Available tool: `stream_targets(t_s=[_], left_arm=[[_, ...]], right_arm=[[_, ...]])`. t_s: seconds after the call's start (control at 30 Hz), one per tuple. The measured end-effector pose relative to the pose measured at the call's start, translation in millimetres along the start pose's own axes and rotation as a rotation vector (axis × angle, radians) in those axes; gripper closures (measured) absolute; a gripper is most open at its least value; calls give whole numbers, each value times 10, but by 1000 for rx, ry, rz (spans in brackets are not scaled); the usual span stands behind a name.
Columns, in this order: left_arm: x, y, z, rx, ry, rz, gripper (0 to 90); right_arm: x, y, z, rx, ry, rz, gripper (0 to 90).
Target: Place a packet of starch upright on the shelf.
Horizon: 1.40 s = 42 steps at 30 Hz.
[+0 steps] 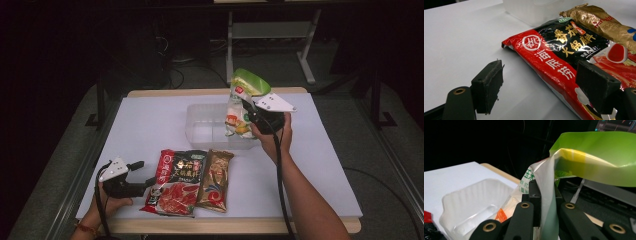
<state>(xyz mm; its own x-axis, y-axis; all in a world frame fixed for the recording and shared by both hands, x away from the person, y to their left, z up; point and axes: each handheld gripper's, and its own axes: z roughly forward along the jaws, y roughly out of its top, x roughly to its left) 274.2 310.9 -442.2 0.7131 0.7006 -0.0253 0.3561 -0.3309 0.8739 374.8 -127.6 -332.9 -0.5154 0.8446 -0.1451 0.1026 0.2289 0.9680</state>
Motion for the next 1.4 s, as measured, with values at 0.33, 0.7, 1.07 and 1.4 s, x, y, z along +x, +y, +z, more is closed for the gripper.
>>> stream_targets(t_s=[0.33,0.7,1.07,1.4], left_arm=[[-12,6,10,-3,-7,5,218],[-12,-1,19,-1,-14,-4,218],[-2,-2,25,-3,-23,-6,218],[-6,-5,27,-2,-29,-7,218]], right_arm=[[-26,64,61,5,-47,-31,852],[-65,45,300,37,-128,-59,853],[-28,-7,587,79,-168,-87,853],[11,-126,672,89,-189,-96,853]])
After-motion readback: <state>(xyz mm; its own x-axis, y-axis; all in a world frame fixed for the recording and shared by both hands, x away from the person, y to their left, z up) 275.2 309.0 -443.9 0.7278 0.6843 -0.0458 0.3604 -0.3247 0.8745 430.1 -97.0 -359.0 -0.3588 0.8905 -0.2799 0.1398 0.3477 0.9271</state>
